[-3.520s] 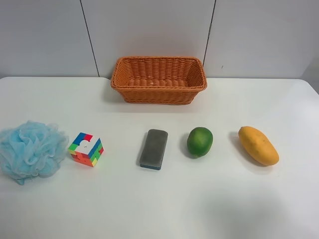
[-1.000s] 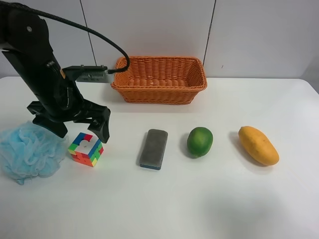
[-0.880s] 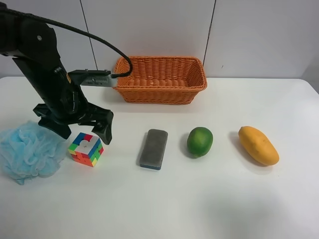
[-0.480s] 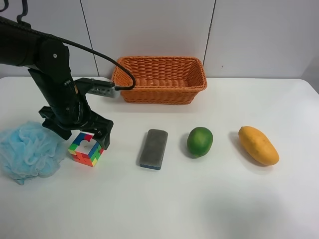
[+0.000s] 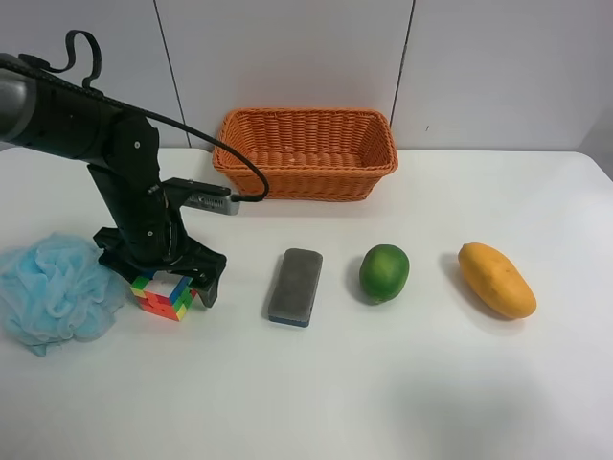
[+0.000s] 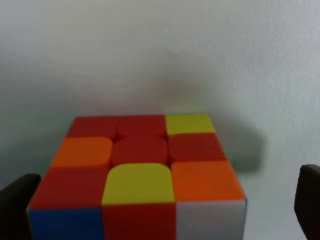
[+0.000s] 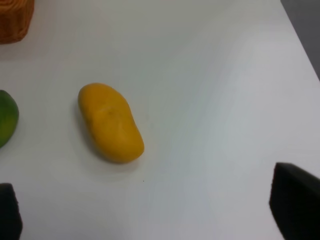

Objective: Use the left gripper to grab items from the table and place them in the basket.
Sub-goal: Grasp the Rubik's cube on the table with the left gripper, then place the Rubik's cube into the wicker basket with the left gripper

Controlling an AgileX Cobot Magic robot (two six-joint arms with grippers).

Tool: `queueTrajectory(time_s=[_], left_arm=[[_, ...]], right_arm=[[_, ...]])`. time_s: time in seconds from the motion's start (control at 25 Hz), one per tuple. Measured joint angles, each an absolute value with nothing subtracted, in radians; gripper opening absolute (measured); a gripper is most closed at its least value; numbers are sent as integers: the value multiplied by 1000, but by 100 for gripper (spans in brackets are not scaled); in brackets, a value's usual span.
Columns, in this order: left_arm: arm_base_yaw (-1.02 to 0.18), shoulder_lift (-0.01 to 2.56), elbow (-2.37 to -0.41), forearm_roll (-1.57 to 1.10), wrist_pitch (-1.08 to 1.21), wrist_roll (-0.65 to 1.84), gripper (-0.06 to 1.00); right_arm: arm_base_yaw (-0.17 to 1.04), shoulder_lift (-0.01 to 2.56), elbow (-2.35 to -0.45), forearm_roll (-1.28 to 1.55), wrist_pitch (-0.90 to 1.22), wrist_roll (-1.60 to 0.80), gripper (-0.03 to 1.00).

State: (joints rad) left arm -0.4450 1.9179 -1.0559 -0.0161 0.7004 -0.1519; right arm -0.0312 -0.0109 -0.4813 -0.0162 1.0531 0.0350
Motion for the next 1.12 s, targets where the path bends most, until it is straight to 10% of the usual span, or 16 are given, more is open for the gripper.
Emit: queueTrajectory(time_s=[0.24,1.12], left_arm=[[-445,1923,-1057,-18,697,-153,56],[-445,1802,-1392,-38,996,-153,56]], right_arm=[[-31,-11,-481,-16,1053,35,99],[-31,-11,-481,-16,1053,35,99]])
